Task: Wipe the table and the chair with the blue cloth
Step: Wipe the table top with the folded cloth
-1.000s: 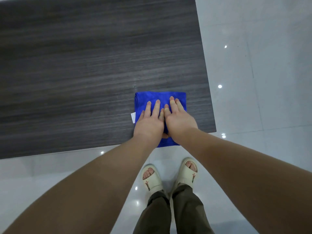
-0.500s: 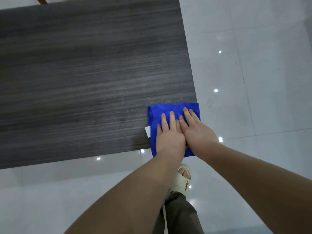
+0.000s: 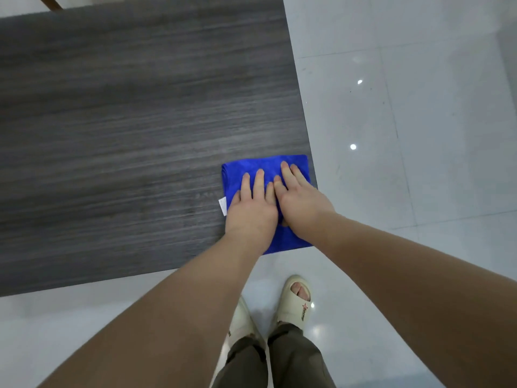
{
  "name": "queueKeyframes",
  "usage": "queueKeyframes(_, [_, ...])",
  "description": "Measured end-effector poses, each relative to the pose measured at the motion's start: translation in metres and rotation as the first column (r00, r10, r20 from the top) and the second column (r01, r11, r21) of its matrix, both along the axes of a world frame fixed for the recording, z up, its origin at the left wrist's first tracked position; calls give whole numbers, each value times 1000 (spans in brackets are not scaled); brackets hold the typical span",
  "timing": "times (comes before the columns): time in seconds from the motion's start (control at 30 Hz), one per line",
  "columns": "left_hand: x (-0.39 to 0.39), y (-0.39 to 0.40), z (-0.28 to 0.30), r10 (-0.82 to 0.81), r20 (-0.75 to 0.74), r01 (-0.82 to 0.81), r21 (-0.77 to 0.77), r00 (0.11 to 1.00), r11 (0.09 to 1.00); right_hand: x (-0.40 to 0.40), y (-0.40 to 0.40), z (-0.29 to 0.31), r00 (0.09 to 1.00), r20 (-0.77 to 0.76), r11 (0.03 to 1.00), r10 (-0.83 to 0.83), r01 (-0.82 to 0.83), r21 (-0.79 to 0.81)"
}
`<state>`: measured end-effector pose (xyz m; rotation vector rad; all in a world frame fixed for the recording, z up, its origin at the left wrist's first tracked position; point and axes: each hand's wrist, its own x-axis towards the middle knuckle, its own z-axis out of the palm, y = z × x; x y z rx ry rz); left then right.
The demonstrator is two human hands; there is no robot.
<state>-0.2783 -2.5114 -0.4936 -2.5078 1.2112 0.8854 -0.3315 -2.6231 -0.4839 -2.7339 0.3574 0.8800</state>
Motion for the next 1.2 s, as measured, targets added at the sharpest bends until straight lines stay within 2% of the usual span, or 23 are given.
queueKeyframes(0.17, [43, -5, 2, -23, -49, 25, 40, 999, 999, 33, -6, -5, 1000, 4, 1000, -1, 1, 6])
queueKeyframes(0.57, [109, -49, 10, -14, 28, 10, 169, 1000, 986, 112, -35, -48, 992, 75, 993, 103, -98, -66])
queueKeyframes(0.77, [149, -68, 10, 5, 43, -12, 164, 999, 986, 150, -56, -62, 981, 129, 985, 148, -134, -108])
queueKeyframes(1.2, [260, -120, 7, 19, 42, -24, 117, 999, 993, 267, -110, -70, 986, 43, 974, 163, -154, -168])
